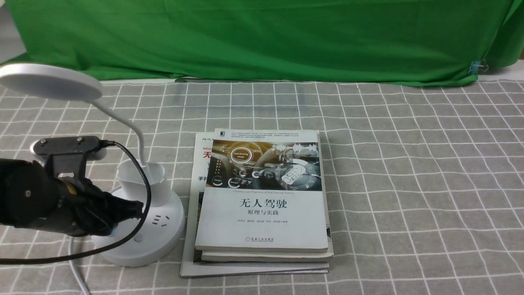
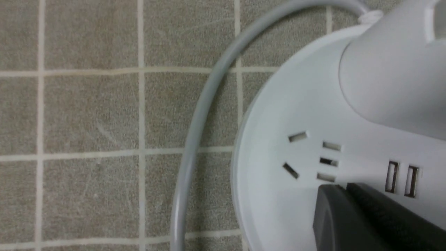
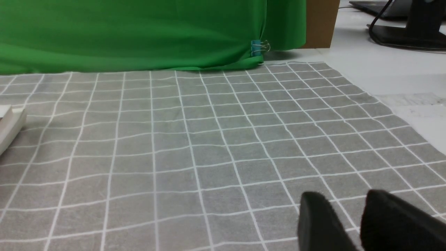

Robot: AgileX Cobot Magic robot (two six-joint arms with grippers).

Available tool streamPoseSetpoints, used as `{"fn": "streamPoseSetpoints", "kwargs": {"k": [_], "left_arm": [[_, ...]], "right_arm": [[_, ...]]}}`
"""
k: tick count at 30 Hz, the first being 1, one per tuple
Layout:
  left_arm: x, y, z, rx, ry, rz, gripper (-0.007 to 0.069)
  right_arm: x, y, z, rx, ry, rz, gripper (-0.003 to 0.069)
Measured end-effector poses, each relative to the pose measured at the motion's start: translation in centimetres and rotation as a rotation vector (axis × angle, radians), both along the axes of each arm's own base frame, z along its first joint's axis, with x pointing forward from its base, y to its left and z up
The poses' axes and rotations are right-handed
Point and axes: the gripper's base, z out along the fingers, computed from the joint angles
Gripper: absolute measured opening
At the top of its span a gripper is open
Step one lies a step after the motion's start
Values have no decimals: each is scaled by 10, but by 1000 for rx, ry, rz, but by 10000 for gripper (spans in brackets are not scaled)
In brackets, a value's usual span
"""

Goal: Turn on the desk lamp on the grey coffee tablecloth with your hand.
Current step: 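Press the power button on the lamp base to turn the lamp on with the left gripper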

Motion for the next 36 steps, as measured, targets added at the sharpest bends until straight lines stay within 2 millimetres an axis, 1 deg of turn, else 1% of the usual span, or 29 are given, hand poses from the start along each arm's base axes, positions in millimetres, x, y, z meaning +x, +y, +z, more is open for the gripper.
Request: {"fn": "streamPoseSetpoints", "kwargs": {"k": [10,14,19,24,27,30,31,32,34,36], "left_arm": [[0,0,0,1,0,-1,19],[-3,1,5,7,4,-6,19],[-10,2,17,10,-8,-12,19],[-11,0,18,3,0,-37,19],[-11,-4,18,-36,1,-58,19],[-12,-12,19,-71,-4,-103,19],[-13,-18,18,-73,-3,-132,19],[-13,-19,18,-73,-3,-135,19],[-15,-30,15,-66,13,-177,19],[-16,-36,9,-46,40,-197,19]], "right_arm": [[0,0,0,0,0,0,245],[0,0,0,0,0,0,245],[0,0,0,0,0,0,245],[0,0,0,0,0,0,245],[0,0,0,0,0,0,245],[0,0,0,0,0,0,245],[0,0,0,0,0,0,245],[0,0,0,0,0,0,245],[0,0,0,0,0,0,245],[0,0,0,0,0,0,245]]}}
